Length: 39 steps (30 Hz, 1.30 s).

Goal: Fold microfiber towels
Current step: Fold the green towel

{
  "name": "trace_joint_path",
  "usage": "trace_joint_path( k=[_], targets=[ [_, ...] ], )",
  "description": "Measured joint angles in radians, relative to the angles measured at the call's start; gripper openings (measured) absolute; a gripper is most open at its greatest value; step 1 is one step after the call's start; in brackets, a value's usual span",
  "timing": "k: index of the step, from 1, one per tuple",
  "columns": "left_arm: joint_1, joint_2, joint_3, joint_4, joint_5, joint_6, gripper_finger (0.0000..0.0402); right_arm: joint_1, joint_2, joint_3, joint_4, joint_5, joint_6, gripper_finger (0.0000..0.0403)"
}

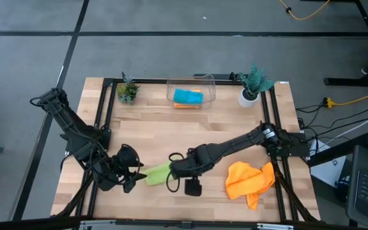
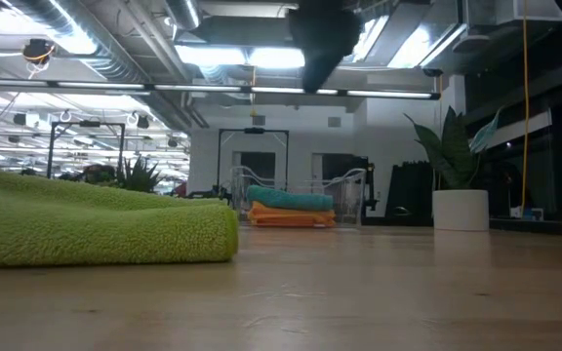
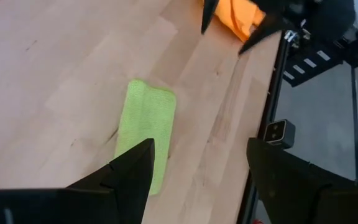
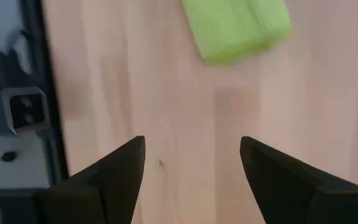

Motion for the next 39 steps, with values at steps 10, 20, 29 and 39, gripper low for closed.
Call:
trace_joint_path(
  k=[10,20,29,39],
  targets=[
    [0.057,0.000,0.000,0.000,0.002,0.000,0.0247,-0.002,-0.056,-0.027,-0.096,0.114,-0.047,0.0263],
    [0.072,0.000,-0.001,0.002,0.018,0.002,0.0247,-0.031,-0.338,-0.580,0.434,-0.018,0.052,0.0263],
    [0.072,0.000,-0.001,0.001,0.017,-0.003,0.0247,-0.037,-0.423,-0.857,1.066,0.079,-0.054,0.0263],
    [0.072,0.000,-0.001,-0.001,0.012,-0.002,0.0247,-0.037,-0.202,-0.792,1.401,0.166,-0.210,0.0263]
  ],
)
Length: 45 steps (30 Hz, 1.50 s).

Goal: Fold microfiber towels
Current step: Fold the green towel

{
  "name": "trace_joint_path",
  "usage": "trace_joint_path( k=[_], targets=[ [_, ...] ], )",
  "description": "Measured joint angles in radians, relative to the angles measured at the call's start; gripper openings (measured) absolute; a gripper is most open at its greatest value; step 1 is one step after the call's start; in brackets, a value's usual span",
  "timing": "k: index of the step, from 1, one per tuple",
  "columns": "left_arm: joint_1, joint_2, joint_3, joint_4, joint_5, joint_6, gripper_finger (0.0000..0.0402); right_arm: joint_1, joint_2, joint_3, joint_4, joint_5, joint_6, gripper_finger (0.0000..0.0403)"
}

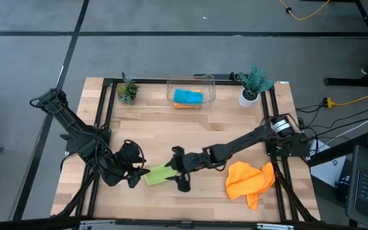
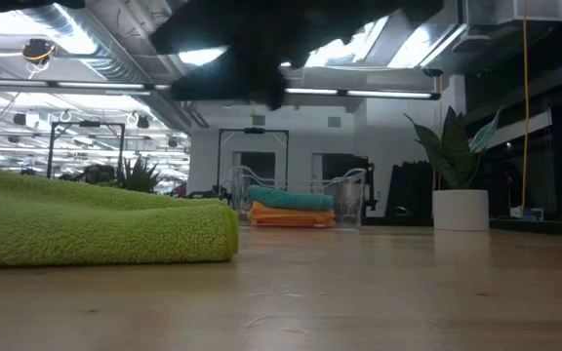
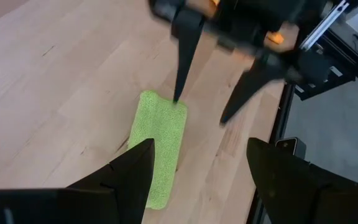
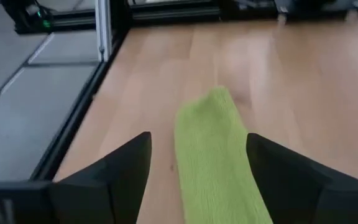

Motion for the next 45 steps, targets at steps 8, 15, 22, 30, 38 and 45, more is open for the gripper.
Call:
trace_joint_path(
  k=[8,15,22,30,38,45],
  targets=[
    [0.000,0.000,0.000,-0.004,-0.002,0.001,0.0247,0.001,0.231,0.141,0.169,0.003,-0.032,0.0263],
    [0.000,0.000,0.000,-0.005,-0.004,0.002,0.0247,0.011,0.385,0.294,0.192,0.140,-0.095,0.0263],
    [0.000,0.000,0.000,-0.005,-0.004,0.002,0.0247,-0.004,0.500,0.319,0.294,0.162,0.031,0.0263],
    [0.000,0.000,0.000,-0.006,-0.004,0.002,0.0247,-0.012,0.557,0.318,0.375,0.169,0.084,0.0263],
    [0.000,0.000,0.000,-0.007,-0.004,0.002,0.0247,-0.012,0.436,0.312,0.263,0.157,-0.047,0.0263],
    [0.000,0.000,0.000,-0.003,-0.003,0.019,0.0247,-0.021,0.265,0.314,0.049,0.191,-0.155,0.0263]
  ],
)
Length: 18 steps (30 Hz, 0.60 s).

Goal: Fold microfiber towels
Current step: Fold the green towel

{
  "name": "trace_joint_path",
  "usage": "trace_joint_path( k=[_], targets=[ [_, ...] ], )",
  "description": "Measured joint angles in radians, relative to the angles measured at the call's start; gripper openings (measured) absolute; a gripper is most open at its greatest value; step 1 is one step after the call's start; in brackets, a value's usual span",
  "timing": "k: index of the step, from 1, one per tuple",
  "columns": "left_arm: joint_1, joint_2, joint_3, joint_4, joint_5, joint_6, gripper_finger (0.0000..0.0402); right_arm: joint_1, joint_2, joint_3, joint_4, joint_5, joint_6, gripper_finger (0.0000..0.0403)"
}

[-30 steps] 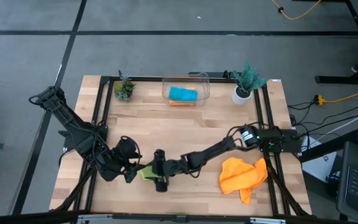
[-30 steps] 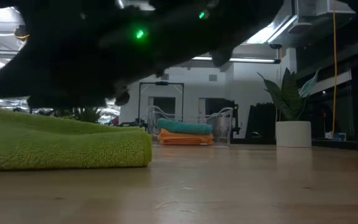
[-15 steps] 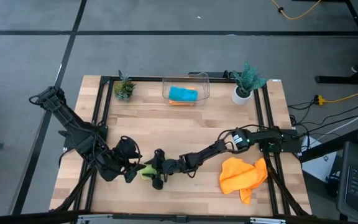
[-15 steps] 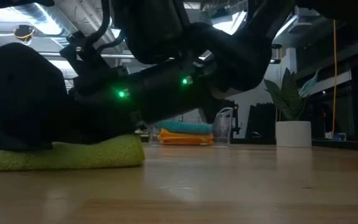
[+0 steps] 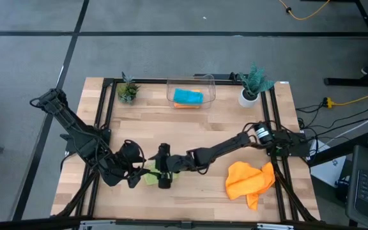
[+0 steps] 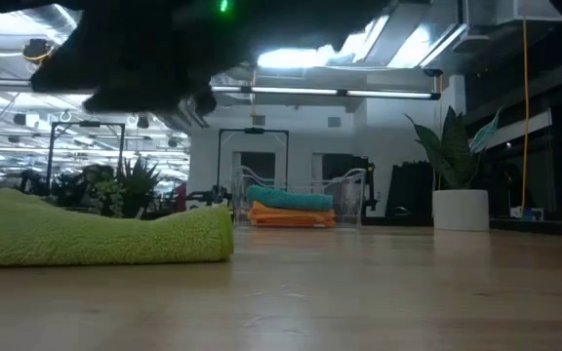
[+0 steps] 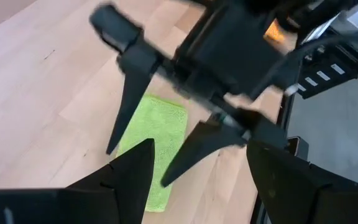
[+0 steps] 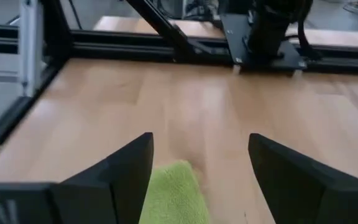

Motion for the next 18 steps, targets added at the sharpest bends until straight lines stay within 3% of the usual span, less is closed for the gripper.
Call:
trace_joint_path(
  k=[4,8,15,18],
  targets=[
    [0.000,0.000,0.000,0.005,0.028,0.000,0.0247,0.022,-0.055,0.002,-0.111,-0.057,0.013,0.0263],
    [-0.015,0.001,0.000,0.019,0.064,-0.021,0.0247,0.043,-0.077,0.000,-0.233,-0.148,0.156,0.0263],
    [-0.062,0.068,0.000,0.104,0.127,-0.130,0.0247,0.025,-0.194,0.000,-0.530,-0.061,0.308,0.0263],
    [-0.070,0.140,0.000,0.156,0.135,-0.112,0.0247,-0.027,-0.244,0.001,-0.609,-0.202,0.372,0.0263]
  ],
)
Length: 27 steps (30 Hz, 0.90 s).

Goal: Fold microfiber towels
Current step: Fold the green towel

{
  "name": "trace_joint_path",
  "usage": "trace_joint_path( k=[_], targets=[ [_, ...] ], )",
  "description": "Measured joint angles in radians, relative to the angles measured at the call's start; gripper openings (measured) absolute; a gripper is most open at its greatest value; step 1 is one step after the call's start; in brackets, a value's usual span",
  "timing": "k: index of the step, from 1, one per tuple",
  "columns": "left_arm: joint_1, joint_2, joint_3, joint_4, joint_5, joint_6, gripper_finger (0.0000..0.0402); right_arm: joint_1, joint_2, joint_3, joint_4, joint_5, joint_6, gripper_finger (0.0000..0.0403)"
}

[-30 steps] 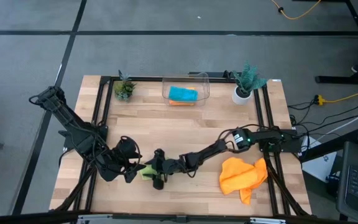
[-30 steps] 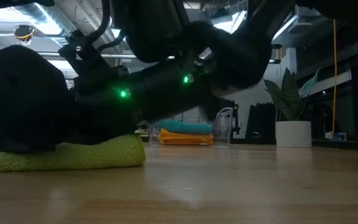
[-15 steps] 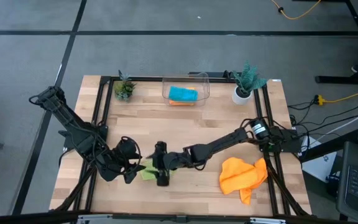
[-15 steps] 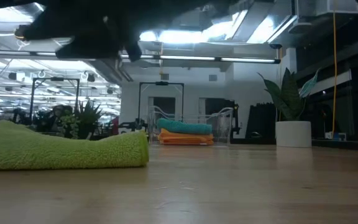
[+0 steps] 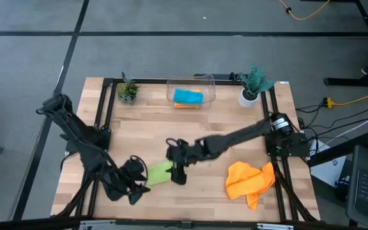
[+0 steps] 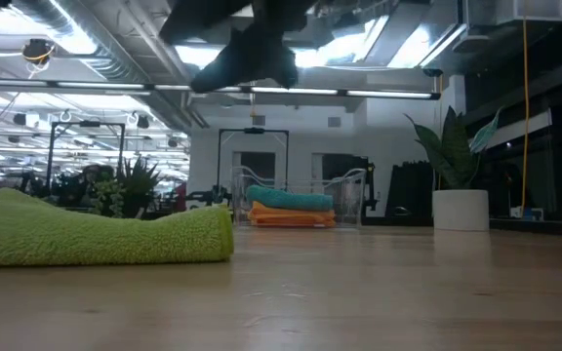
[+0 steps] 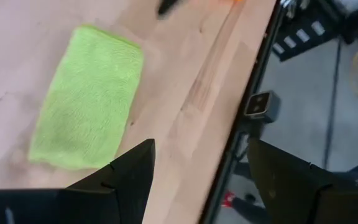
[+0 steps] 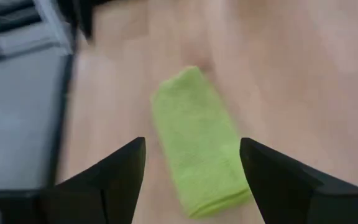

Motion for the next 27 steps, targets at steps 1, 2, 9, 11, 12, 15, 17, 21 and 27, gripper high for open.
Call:
trace_joint_path(
  k=[1,2,9,11,12,15,17,21,27],
  targets=[
    [0.000,0.027,0.000,0.020,-0.003,0.019,0.0247,-0.021,-0.005,0.002,-0.009,-0.070,0.023,0.0263],
    [0.001,0.053,0.000,0.043,-0.005,0.043,0.0247,-0.043,-0.005,0.003,-0.010,-0.145,0.042,0.0263],
    [0.021,0.238,0.000,0.162,-0.008,0.099,0.0247,-0.149,0.072,0.000,-0.020,-0.355,-0.011,0.0263],
    [0.029,0.288,0.000,0.172,0.025,0.081,0.0247,-0.169,0.091,0.001,-0.008,-0.387,-0.038,0.0263],
    [0.034,0.314,0.000,0.184,0.050,0.069,0.0247,-0.179,0.101,0.001,-0.008,-0.404,-0.045,0.0263],
    [0.050,0.381,0.000,0.226,0.110,0.064,0.0247,-0.204,0.126,0.000,0.009,-0.462,-0.049,0.0263],
    [0.059,0.414,0.000,0.233,0.121,0.051,0.0247,-0.213,0.134,0.000,0.013,-0.479,-0.045,0.0263],
    [0.071,0.435,0.000,0.173,0.159,0.004,0.0247,-0.212,0.151,0.000,0.016,-0.492,-0.038,0.0263],
    [0.074,0.424,0.001,-0.035,0.229,-0.046,0.0247,-0.193,0.183,0.001,0.053,-0.489,-0.033,0.0263]
  ],
)
